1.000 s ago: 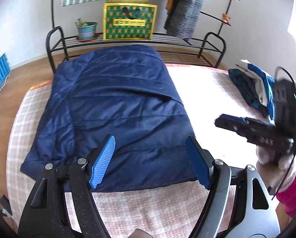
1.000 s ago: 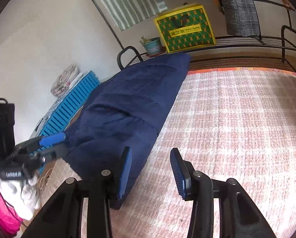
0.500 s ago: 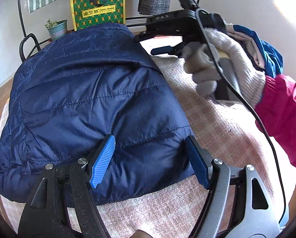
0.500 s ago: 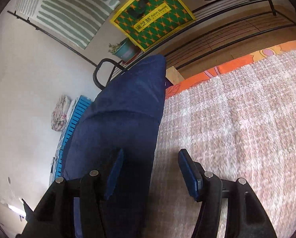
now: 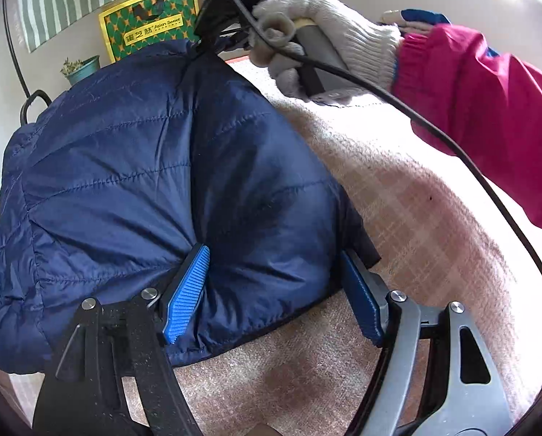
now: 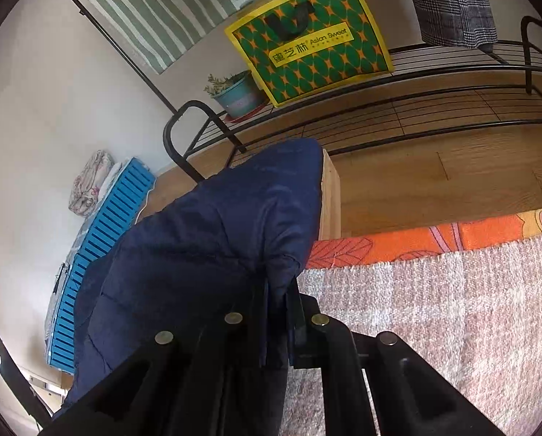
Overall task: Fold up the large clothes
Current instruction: 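Grasp the folded jacket bundle with the left tool while the right tool grips its other end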
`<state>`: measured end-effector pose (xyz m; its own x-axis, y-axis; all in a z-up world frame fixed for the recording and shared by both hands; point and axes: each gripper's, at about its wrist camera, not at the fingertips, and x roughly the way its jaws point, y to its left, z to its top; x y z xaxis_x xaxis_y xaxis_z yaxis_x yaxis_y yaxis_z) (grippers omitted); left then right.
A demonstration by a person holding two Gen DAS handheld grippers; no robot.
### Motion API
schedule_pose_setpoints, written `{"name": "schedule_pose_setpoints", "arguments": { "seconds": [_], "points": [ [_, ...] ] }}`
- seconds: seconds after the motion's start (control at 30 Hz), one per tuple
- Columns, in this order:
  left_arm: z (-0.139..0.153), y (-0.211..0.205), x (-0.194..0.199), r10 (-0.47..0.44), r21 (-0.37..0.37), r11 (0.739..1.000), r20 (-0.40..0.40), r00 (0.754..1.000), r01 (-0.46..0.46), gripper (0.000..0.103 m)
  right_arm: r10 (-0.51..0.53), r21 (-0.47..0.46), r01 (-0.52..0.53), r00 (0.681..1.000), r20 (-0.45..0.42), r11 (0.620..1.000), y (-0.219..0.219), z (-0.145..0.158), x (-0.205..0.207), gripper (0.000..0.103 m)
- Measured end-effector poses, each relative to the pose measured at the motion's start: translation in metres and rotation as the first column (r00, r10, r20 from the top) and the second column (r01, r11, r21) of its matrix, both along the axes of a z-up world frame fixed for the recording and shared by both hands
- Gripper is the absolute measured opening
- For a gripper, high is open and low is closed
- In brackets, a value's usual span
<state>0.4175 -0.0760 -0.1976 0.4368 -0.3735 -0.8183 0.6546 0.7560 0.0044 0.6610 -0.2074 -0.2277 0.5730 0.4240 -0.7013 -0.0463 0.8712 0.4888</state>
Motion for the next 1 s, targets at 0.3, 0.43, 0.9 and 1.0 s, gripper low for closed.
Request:
{"name": "schedule_pose_setpoints", "arguments": {
  "seconds": [0.3, 0.43, 0.9, 1.0],
  "points": [
    [0.022, 0.022, -0.004, 0.008, -0.079, 0.997, -0.049, 0.999, -0.012, 0.072, -0.026, 0.046, 0.027, 0.999, -0.036, 0.999, -0.03, 0.009, -0.04, 0.037],
    [0.068, 0.076, 0.001, 0.162, -0.202, 0.966, -0.002, 0.987, -0.159, 0.072, 0.044, 0.054, -0.04, 0.996, -0.074, 0.998, -0.029, 0.019, -0.096, 0.054],
    [-0.024, 0.22, 0.073, 0.579, -0.109, 0.779, -0.253, 0.775, -0.617, 0.071, 0.222, 0.153, -0.197, 0.96, -0.169, 0.969, 0.028, -0.012, -0.233, 0.073],
    [-0.03, 0.228, 0.073, 0.584, -0.148, 0.747, -0.318, 0.747, -0.648, 0.071, 0.245, 0.199, -0.209, 0.952, -0.182, 0.957, 0.038, -0.015, -0.228, 0.065]
  ]
}}
